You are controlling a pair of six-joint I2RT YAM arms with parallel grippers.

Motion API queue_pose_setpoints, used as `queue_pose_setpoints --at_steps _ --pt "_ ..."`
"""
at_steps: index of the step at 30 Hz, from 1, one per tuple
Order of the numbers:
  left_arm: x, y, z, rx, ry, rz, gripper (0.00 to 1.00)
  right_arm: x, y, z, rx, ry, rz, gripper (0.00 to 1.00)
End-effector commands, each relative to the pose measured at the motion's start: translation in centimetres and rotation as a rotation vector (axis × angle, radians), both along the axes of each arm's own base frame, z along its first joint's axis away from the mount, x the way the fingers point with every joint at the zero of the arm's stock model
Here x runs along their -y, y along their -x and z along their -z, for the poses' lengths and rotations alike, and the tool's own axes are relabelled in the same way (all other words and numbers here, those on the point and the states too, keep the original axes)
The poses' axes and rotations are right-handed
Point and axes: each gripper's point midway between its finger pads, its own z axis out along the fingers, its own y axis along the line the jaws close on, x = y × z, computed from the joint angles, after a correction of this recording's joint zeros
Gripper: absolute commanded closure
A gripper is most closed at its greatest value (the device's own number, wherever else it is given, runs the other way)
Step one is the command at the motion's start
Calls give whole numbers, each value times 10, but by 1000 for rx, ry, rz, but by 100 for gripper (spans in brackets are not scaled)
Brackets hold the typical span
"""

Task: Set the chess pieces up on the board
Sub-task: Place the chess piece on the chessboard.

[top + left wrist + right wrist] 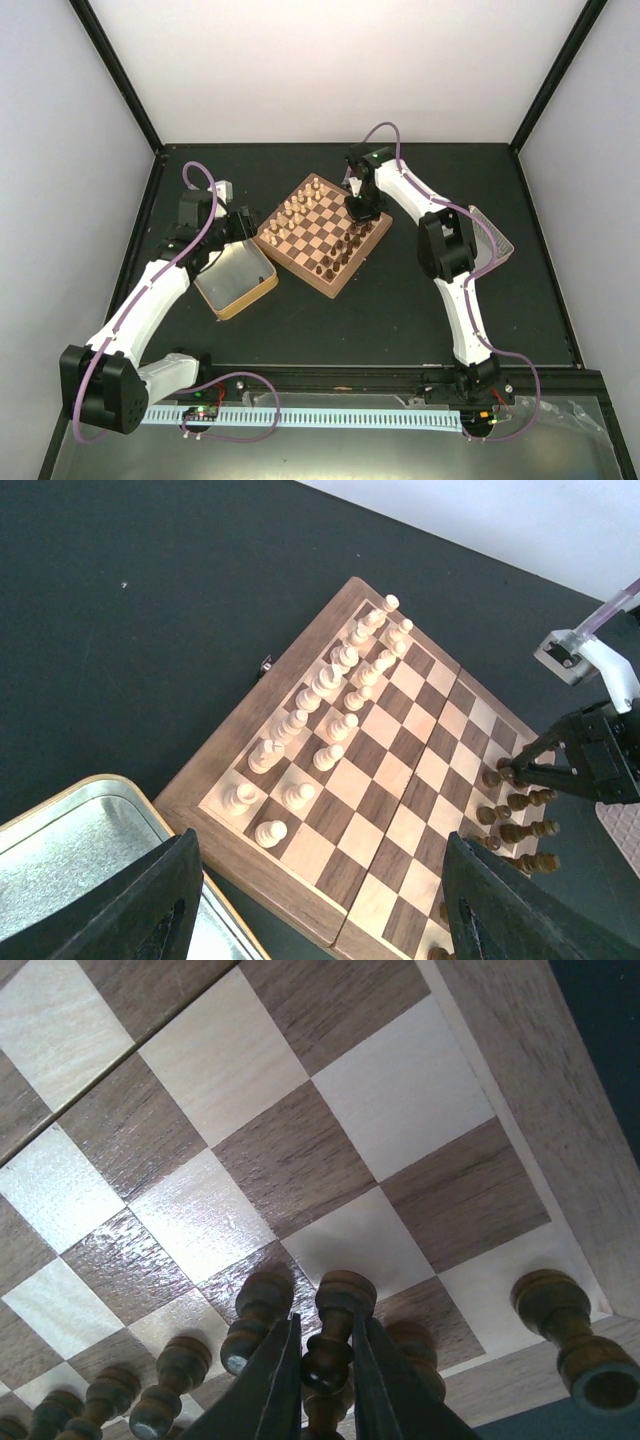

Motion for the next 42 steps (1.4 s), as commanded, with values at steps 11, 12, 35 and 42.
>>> queue_pose_setpoints --at_steps 11,12,35,42 --pt "1 -6 -3 26 3 8 32 -4 -17 -21 92 -10 28 82" --pt "1 -6 -2 23 3 9 32 -4 -17 -21 93 -8 30 82" --pt "1 -5 1 16 5 5 32 -4 -23 -30 146 -18 38 83" --pt "-2 -6 6 -9 11 -25 32 -3 -29 -51 214 -38 61 82"
